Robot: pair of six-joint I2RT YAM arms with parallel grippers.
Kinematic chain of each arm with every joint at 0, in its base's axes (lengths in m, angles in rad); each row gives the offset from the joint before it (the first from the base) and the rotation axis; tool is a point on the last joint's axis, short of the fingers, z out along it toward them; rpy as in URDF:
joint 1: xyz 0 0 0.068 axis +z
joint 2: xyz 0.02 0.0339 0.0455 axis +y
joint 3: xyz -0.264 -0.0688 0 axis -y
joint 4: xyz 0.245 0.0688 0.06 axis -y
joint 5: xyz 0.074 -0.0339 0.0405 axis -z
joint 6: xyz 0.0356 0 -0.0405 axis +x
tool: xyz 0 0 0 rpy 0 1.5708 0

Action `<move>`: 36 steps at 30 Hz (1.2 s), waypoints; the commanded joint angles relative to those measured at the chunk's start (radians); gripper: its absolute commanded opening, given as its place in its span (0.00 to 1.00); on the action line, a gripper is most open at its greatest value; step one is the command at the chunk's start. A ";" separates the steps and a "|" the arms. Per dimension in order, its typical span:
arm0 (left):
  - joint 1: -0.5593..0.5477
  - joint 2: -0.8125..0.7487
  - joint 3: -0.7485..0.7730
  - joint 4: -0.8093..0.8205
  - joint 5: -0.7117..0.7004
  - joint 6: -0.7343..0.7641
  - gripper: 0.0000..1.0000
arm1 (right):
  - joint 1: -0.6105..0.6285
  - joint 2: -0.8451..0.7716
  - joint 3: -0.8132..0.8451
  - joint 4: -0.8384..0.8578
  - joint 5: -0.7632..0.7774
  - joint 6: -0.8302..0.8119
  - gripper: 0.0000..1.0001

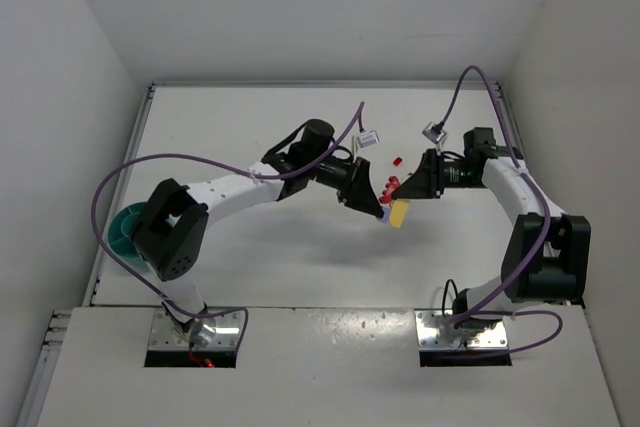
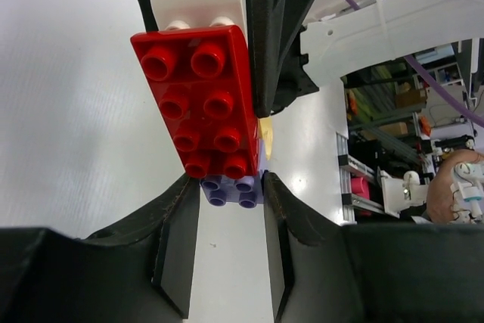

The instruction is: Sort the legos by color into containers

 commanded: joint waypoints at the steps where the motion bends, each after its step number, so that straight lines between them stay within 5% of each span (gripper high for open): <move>1: 0.010 -0.057 -0.028 0.024 0.033 0.043 0.13 | -0.012 -0.029 -0.015 0.082 -0.167 0.064 0.00; 13: 0.208 -0.191 -0.121 -0.057 0.015 0.113 0.06 | -0.012 -0.060 -0.071 0.231 -0.147 0.187 0.00; 18: 0.344 -0.264 -0.112 -0.398 -0.025 0.370 0.06 | -0.012 -0.060 -0.053 0.179 -0.067 0.121 0.00; 22: 0.414 -0.341 0.001 -0.746 -0.420 0.631 0.05 | -0.012 -0.069 -0.053 0.169 0.031 0.112 0.00; 26: 0.484 -0.401 -0.005 -0.916 -0.915 0.744 0.00 | -0.012 -0.082 -0.053 0.182 0.108 0.121 0.00; 36: 0.635 -0.609 -0.143 -1.091 -1.332 0.862 0.00 | -0.003 0.013 0.030 0.082 0.181 0.057 0.00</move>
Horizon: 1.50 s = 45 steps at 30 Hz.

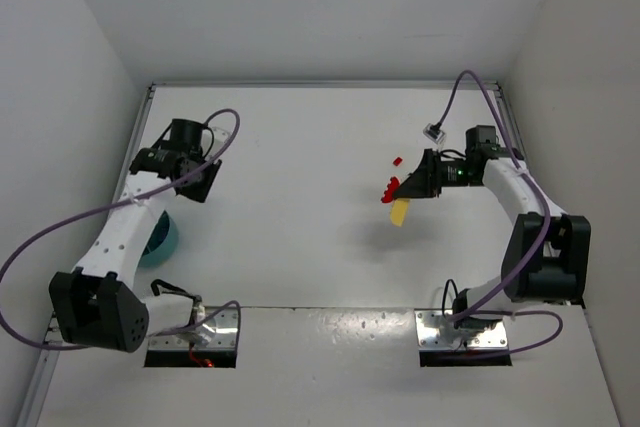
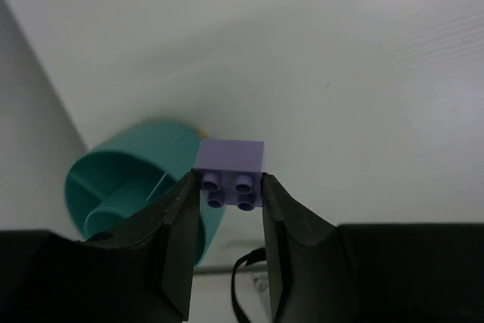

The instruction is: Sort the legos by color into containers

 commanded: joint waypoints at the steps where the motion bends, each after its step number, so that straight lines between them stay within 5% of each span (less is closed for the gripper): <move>1: 0.030 -0.118 -0.044 -0.069 -0.214 0.083 0.00 | 0.004 0.020 0.067 -0.044 0.020 -0.051 0.00; 18: 0.290 -0.104 -0.185 0.054 -0.195 0.284 0.01 | 0.004 0.086 0.105 -0.085 0.073 -0.070 0.00; 39: 0.299 -0.142 -0.248 0.014 -0.115 0.293 0.02 | 0.004 0.117 0.105 -0.085 0.064 -0.079 0.00; 45: 0.288 -0.142 -0.257 -0.009 -0.086 0.293 0.17 | 0.004 0.117 0.105 -0.085 0.064 -0.079 0.00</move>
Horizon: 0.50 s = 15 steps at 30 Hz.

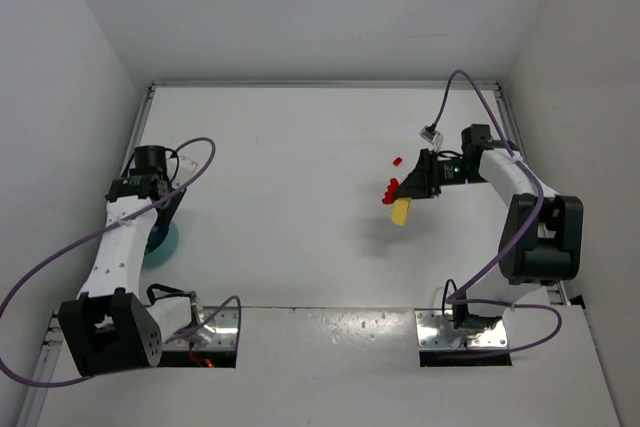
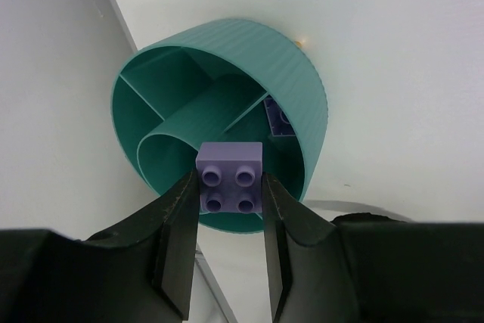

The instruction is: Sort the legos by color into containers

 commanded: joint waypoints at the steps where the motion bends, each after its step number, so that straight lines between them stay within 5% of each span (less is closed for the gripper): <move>1: -0.004 -0.009 -0.025 -0.049 0.048 -0.002 0.25 | 0.004 -0.003 0.039 -0.002 -0.022 -0.032 0.00; 15: -0.004 -0.018 -0.035 -0.059 0.068 -0.002 0.43 | 0.004 -0.003 0.039 -0.002 -0.022 -0.041 0.00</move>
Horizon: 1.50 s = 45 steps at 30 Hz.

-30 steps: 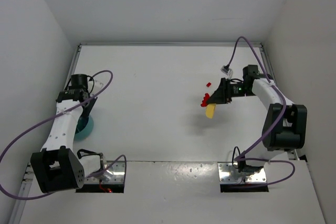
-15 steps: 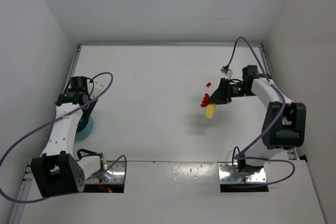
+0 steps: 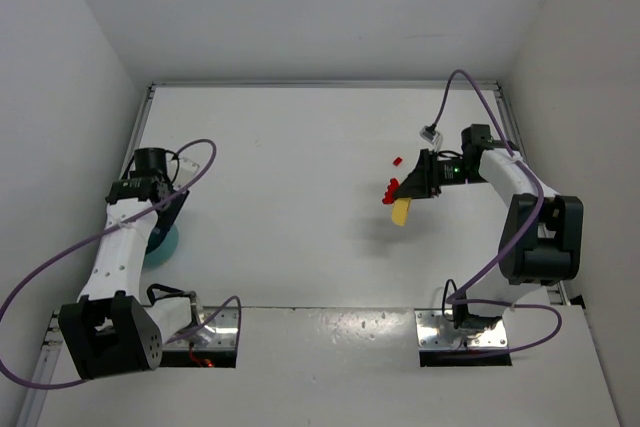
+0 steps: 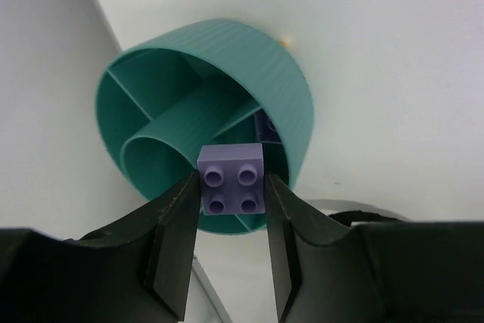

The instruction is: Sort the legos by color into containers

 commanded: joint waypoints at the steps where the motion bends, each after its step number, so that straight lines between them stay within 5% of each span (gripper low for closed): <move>1: -0.003 -0.001 -0.022 -0.068 0.066 -0.010 0.44 | 0.004 -0.003 0.038 -0.001 -0.022 -0.023 0.00; 5: -0.003 -0.001 -0.022 -0.078 0.075 -0.010 0.59 | 0.004 -0.003 0.038 -0.011 -0.022 -0.023 0.00; 13: -0.003 -0.021 0.055 -0.090 0.158 -0.031 0.58 | 0.013 0.006 0.038 -0.031 -0.022 -0.058 0.00; 17: -0.003 -0.032 0.214 -0.114 0.371 -0.056 0.58 | 0.014 -0.004 0.038 -0.061 -0.022 -0.103 0.00; 19: -0.003 -0.015 0.283 -0.124 0.629 -0.076 0.58 | 0.014 -0.015 0.038 -0.096 -0.022 -0.146 0.00; 22: -0.040 0.025 0.310 -0.104 0.817 -0.139 0.58 | 0.014 -0.024 0.038 -0.145 -0.031 -0.201 0.00; 27: -0.153 0.126 0.273 0.124 1.211 -0.359 0.61 | 0.014 -0.035 0.047 -0.306 -0.080 -0.386 0.00; 30: -0.247 0.198 0.245 0.298 1.328 -0.514 0.61 | 0.023 -0.056 0.047 -0.367 -0.105 -0.468 0.00; 36: -0.452 0.258 0.202 0.632 1.353 -0.797 0.61 | 0.058 -0.135 0.015 -0.376 -0.124 -0.499 0.00; 45: -0.681 0.390 0.293 0.703 1.298 -0.852 0.64 | 0.138 -0.179 0.006 -0.331 -0.124 -0.436 0.00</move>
